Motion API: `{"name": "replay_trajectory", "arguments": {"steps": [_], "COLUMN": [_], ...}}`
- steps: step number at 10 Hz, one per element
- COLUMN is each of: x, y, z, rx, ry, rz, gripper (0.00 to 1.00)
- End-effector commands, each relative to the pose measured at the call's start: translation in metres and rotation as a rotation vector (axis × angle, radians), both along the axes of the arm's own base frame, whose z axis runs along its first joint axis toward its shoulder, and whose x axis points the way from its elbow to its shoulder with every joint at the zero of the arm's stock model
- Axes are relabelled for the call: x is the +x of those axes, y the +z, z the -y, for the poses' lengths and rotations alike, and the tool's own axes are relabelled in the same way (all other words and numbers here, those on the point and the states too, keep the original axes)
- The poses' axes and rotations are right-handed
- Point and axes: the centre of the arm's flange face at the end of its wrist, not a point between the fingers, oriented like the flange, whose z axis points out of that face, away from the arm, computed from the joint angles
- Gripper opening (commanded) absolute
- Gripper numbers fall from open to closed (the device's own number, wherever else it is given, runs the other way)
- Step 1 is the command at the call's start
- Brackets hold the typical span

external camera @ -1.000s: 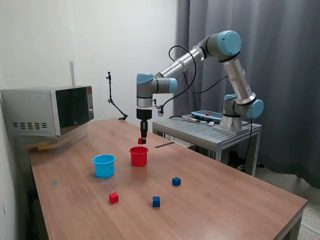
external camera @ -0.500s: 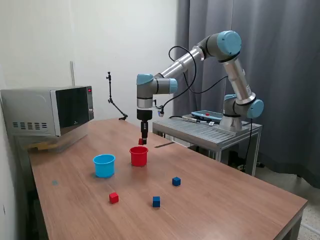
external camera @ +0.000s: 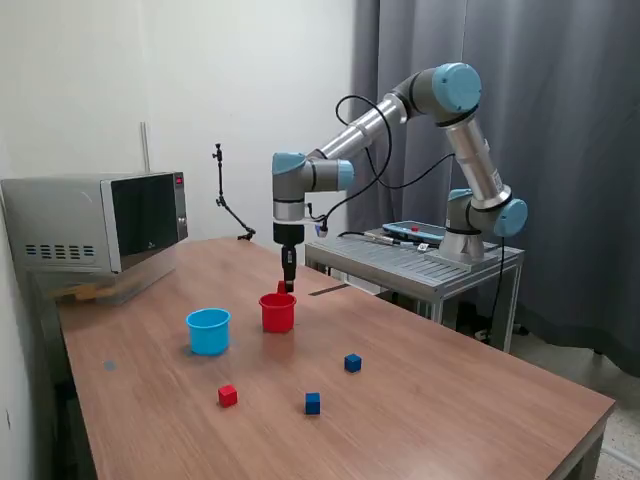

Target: Place red objects in the red bin, and blue objects in the blue bin.

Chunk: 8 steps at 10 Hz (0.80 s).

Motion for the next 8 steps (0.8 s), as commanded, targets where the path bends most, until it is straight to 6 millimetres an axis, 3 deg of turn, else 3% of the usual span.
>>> {"name": "replay_trajectory", "arguments": {"steps": [1,2,3,8], "x": [0.0014,0.0014,0.0014,-0.0025], "y": [-0.0036,-0.0036,-0.0036,0.0016], "z": [0.0009,0.0009,0.0007,0.0028], "rx": [-0.002,-0.002,-0.001,0.003], "ry": [0.003,0.003,0.003,0.008], "rz": [0.007,0.007,0.007,-0.004], "gripper": [0.00,0.00,1.00,1.00]}}
